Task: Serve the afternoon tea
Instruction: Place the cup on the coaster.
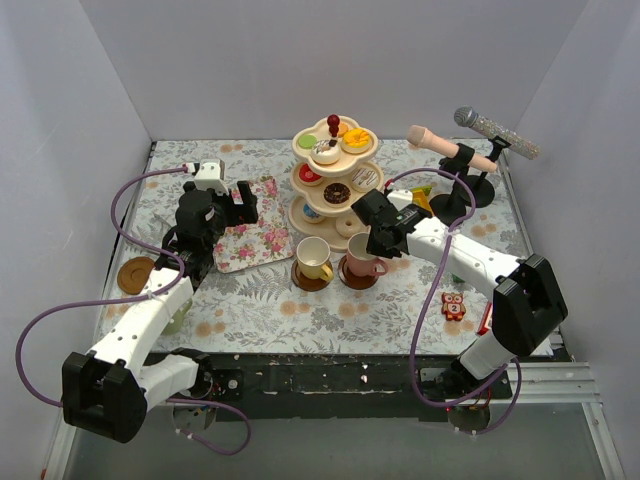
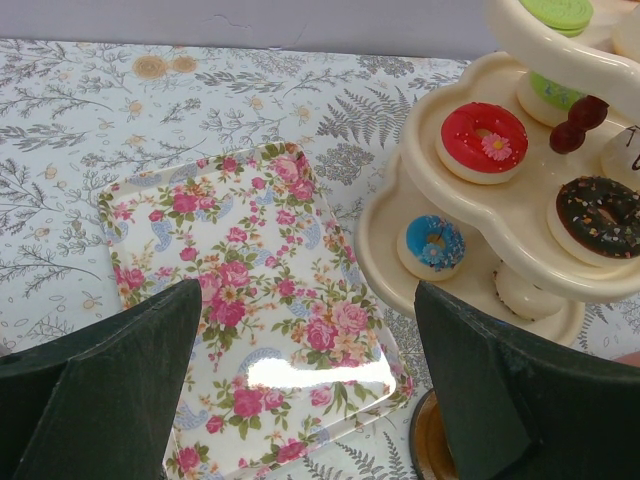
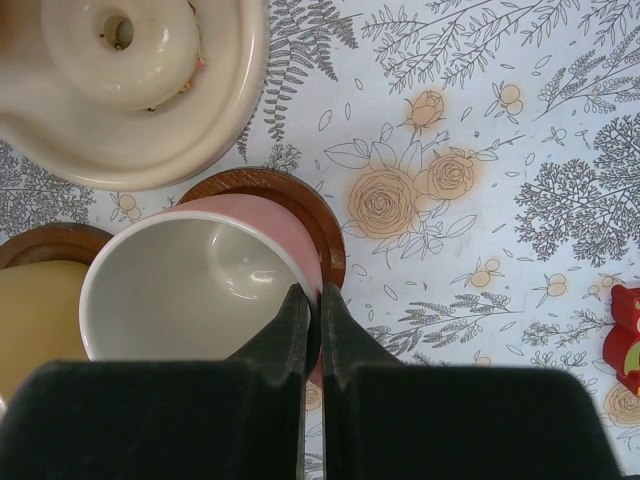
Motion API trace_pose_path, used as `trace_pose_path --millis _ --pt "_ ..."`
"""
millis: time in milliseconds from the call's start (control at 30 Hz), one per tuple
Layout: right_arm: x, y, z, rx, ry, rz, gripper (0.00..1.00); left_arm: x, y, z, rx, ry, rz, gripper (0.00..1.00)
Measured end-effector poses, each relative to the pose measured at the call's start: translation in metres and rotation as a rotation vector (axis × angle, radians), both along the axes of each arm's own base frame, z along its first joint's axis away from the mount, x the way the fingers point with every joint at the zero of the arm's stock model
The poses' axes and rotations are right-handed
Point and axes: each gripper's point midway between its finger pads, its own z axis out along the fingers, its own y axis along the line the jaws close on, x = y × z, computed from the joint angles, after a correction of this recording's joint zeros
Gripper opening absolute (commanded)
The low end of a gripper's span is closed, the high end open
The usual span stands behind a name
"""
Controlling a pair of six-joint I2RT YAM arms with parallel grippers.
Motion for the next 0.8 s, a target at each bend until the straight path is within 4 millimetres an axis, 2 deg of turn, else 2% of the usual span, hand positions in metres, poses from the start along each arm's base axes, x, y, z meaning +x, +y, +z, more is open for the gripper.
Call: trace_pose_path --millis 533,633,733,800 --pt "0.001 0.0004 -0.0003 0.0 -0.006 0.006 0.01 -0.0001 -0.0004 0.0 0.0 0.0 -0.002 0.88" --pt "0.0008 0.0003 -0.0004 -0.002 -0.005 0.009 0.07 -0.0001 -0.0006 -0.0001 0.0 0.0 -0.002 0.88" --pt "0.0007 0.0004 -0.0004 -0.004 -0.005 0.014 0.19 -0.0002 -0.0015 0.0 -0.001 -0.001 -0.005 0.88" --pt "0.0003 0.0005 -0.0006 -0.005 -0.002 0.019 0.22 -0.0003 -0.0022 0.0002 -0.002 -0.002 -0.008 0.88"
